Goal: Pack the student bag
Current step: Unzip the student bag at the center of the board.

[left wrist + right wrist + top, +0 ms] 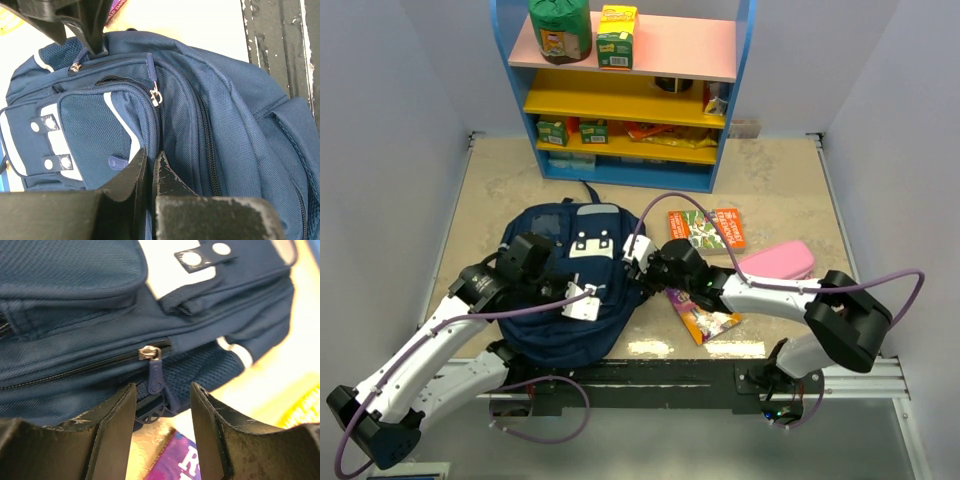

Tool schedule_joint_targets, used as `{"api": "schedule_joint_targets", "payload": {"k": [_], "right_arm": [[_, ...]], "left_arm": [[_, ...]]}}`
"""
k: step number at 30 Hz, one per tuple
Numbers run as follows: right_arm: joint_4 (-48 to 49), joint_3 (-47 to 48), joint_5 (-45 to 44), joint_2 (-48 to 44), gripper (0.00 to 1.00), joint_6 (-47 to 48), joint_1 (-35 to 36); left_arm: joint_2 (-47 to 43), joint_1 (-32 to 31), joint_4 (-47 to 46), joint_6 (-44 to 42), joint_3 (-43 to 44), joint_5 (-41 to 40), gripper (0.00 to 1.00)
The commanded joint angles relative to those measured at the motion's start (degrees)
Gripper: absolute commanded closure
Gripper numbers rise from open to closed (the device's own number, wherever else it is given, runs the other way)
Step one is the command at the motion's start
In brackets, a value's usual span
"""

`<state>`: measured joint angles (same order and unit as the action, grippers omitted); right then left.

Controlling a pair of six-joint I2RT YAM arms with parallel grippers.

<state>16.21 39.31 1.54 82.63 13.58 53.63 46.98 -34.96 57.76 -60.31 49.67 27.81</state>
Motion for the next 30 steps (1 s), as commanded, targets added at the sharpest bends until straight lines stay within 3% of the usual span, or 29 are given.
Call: {"api": "schedule_joint_targets", "payload": {"k": [1,8,14,18,20,30], "right_arm": [[0.8,3.2,5.1,0.7,0.49,2.6,0.0],[2.2,5.4,8.2,4.0,0.53,3.6,-0.7],[1.5,6.7,11.6,6.0,0.66,4.3,-1.5],[1.5,6.4,11.1,5.0,0.93,3.8,-1.6],[2.2,5.8,9.5,4.1,1.0,2.9,-1.6],[1.2,5.1,9.4,-0.7,1.0,-1.6,-1.2]], "left_arm": [[-1.5,0.1,-0.5,-1.0,2.8,0.5,1.0],[-1.7,0.1,-0.5,-1.1,2.8,0.4,1.0],[-2.2,0.1,0.5,-1.6,3.1,0.1,1.0],[-2.3,0.1,0.0,-1.6,2.1,0.0,1.0],[-2.2,0.1,-0.4,-1.2,1.6,0.0,1.0],[0.2,0.1,-6.2,4.7,-1.6,-1.6,1.0]]}}
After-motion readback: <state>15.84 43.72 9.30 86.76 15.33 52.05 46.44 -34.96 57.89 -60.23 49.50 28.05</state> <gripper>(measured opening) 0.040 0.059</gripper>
